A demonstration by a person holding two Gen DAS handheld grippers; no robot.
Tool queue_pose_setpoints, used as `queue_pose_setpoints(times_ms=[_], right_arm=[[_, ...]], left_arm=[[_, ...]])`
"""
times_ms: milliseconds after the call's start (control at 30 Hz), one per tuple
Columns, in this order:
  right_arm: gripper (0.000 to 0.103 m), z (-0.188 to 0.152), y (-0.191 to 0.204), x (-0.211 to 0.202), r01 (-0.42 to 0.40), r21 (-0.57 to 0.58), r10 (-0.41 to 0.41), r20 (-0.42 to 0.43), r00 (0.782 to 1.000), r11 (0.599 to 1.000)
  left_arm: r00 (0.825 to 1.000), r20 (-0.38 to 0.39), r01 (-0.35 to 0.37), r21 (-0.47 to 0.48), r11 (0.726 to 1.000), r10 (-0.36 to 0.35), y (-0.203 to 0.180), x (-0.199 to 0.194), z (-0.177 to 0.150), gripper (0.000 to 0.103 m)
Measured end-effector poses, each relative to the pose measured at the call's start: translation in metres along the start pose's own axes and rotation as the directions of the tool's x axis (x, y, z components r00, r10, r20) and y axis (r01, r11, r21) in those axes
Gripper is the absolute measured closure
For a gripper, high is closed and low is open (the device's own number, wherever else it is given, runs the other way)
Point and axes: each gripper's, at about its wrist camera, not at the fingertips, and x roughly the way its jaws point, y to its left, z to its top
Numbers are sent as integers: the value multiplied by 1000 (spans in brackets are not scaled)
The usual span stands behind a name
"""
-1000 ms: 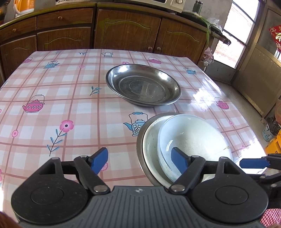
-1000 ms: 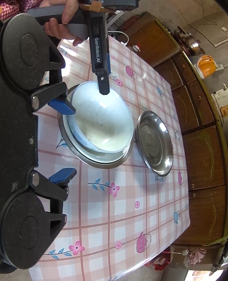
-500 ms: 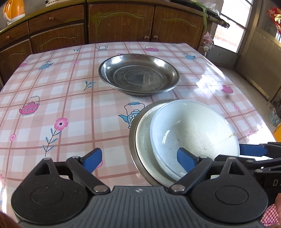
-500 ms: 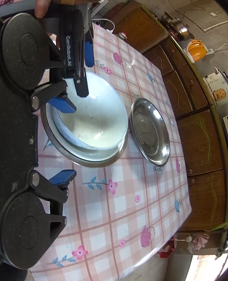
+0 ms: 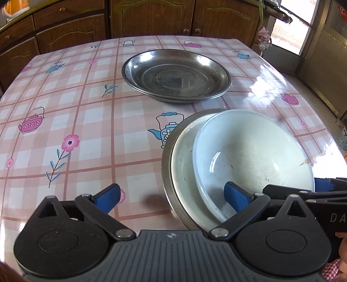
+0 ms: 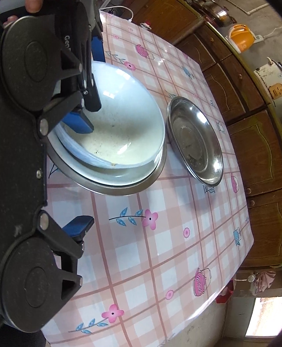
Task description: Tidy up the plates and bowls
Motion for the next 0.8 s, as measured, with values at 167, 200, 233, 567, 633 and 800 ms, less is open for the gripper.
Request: queue_pose_setpoints(times_ms=[167, 200, 233, 567, 633, 800], right_arm=[[6, -3, -12, 8, -103, 119, 106, -23, 994, 988], [6, -3, -14, 10, -126, 131, 130, -26, 991, 983], [6, -3, -15, 10, -148, 136, 153, -23, 988, 980], [6, -5, -34, 11, -271, 238, 266, 56, 962, 933], [7, -1, -28, 11, -210, 164, 208, 32, 978, 964], [7, 4, -27, 16, -217, 127, 217, 14, 976, 968]], left_arm=[[999, -8, 43, -29, 999, -43, 6, 1, 1, 0], [998, -9, 55, -35, 998, -55, 7, 2, 0, 0], [998, -8, 67, -46, 997, -67, 8, 3, 0, 0], [984, 0, 176, -105, 979, -177, 11, 9, -1, 0], [987, -1, 162, -68, 984, -163, 8, 10, 0, 0], [985, -15, 173, -25, 985, -173, 7, 19, 8, 0]])
